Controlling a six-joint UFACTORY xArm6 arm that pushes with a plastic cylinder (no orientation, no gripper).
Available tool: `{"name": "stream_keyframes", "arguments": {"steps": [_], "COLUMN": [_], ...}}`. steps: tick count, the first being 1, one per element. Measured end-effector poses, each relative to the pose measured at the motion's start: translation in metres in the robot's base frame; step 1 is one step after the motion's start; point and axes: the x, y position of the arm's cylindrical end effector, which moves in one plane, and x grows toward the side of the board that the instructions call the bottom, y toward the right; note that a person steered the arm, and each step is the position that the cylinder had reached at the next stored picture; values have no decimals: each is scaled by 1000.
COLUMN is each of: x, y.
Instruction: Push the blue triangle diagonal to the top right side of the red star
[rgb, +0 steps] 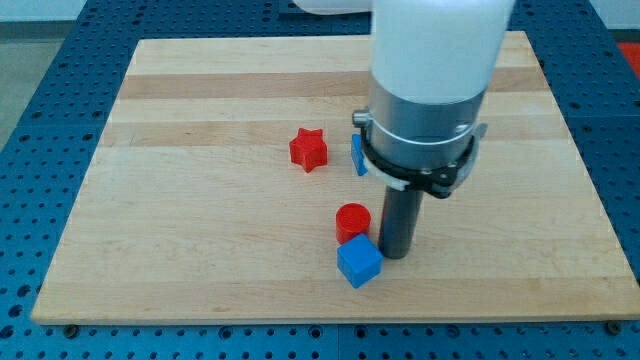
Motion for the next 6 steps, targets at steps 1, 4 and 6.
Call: {"name": "stream_keyframes", "arguments": {"steps": [1,4,6], "x": [-53,-91,-127], "y": [6,-7,-43]}}
